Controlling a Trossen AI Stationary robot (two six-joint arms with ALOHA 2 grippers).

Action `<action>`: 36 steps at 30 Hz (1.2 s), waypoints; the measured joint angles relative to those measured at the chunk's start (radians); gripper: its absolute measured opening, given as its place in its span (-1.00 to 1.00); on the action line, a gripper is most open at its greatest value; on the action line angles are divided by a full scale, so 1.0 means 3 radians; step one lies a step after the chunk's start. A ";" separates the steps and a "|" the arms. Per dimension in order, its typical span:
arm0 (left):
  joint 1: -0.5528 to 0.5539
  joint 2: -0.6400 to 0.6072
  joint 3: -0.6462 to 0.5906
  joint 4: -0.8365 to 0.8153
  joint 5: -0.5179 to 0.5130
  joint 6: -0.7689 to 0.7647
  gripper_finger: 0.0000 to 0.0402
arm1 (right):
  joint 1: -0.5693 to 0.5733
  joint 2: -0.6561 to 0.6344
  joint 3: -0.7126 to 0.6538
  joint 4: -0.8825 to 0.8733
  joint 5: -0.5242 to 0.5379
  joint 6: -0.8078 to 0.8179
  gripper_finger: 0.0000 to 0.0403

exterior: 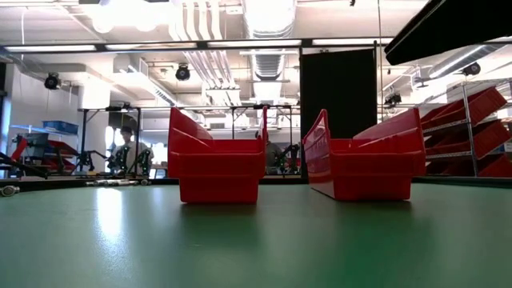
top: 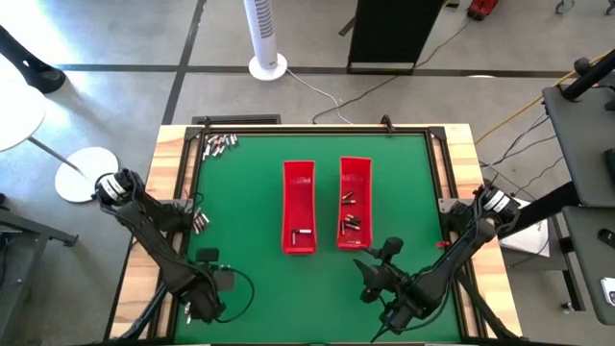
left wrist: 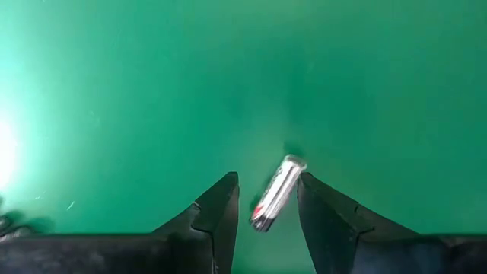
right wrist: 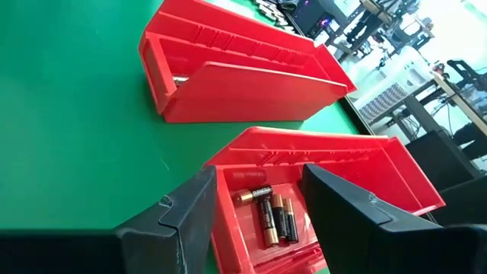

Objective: Sort batteries
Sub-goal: Put the silver battery into the left red bin

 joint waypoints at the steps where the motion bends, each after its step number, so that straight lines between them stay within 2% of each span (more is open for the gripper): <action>1: 0.0000 -0.0001 -0.0024 0.0064 0.0001 -0.0009 -0.42 | 0.0000 0.0000 0.0000 0.0002 0.0000 0.0000 -0.06; 9: -0.0014 -0.0006 -0.0454 0.0630 0.0320 -0.0185 -0.42 | 0.0000 0.0000 0.0000 0.0025 -0.0001 0.0001 -0.05; 18: 0.0026 -0.0025 -0.0693 0.0813 0.0357 -0.0325 -0.43 | 0.0000 0.0000 0.0000 0.0052 -0.0004 0.0029 -0.05; 21: 0.0157 -0.0023 -0.0701 0.0814 0.0399 -0.0412 -0.49 | 0.0000 0.0000 0.0000 0.0072 -0.0004 0.0036 -0.05; 27: 0.0535 -0.0019 -0.0693 0.0843 0.0464 -0.0420 -0.88 | 0.0000 0.0000 0.0000 0.0076 -0.0004 0.0033 -0.05; 33: 0.0925 -0.0014 -0.0687 0.0950 0.0402 -0.0521 -0.85 | -0.0021 0.0000 0.0000 0.0077 -0.0003 0.0038 -0.05; 36: 0.1147 -0.0012 -0.0688 0.1037 0.0434 -0.0941 -0.85 | -0.0062 0.0001 0.0000 0.0090 -0.0003 0.0189 -0.05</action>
